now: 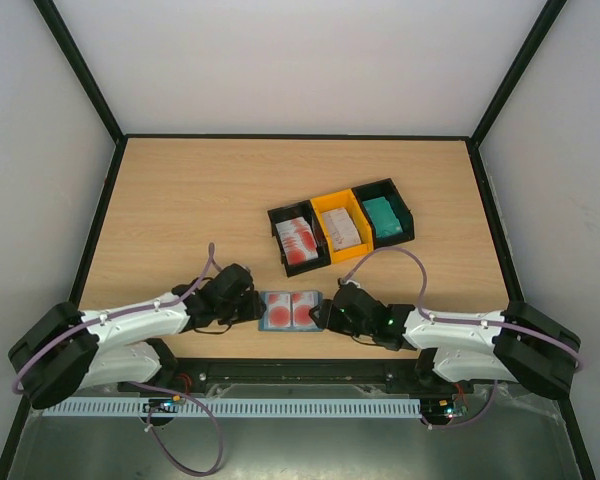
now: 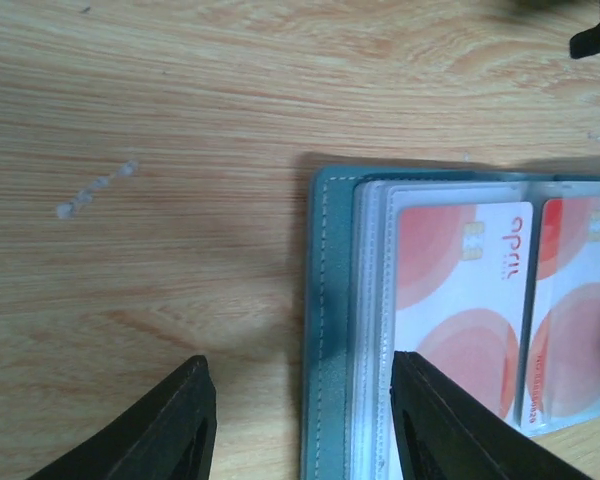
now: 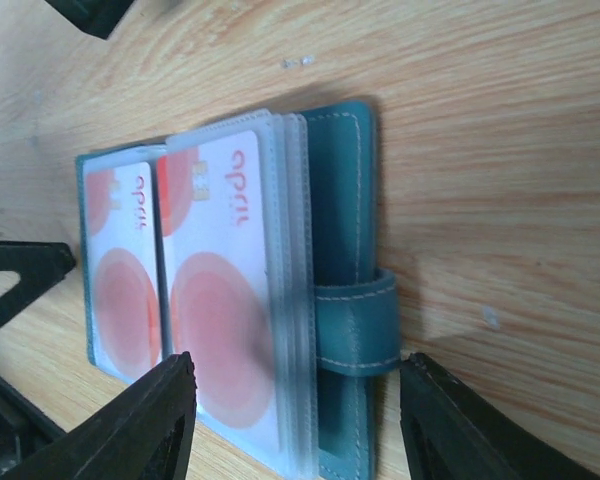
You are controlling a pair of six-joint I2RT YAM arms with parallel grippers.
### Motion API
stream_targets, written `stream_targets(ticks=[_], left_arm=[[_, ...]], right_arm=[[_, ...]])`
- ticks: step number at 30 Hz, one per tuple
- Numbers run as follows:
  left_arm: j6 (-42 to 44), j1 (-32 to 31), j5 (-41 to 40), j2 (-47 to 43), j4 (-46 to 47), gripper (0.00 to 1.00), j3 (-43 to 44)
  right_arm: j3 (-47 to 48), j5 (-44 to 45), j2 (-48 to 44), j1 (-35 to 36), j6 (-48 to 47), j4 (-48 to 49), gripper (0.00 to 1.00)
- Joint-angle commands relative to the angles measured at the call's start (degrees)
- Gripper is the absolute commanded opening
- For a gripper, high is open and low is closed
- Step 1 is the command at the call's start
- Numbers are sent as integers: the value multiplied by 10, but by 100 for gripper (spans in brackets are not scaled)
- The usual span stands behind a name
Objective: Put the credit cards into the card holder
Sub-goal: Close the card holder at the center of the board.
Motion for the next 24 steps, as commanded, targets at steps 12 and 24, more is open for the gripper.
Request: stream_targets(ticks=[12, 24], left_arm=[[13, 3, 59, 60, 55, 35, -25], [15, 3, 43, 67, 52, 35, -18]], right_arm=[[-56, -91, -5, -38, -15, 184, 52], [26, 57, -19, -38, -67, -47, 50]])
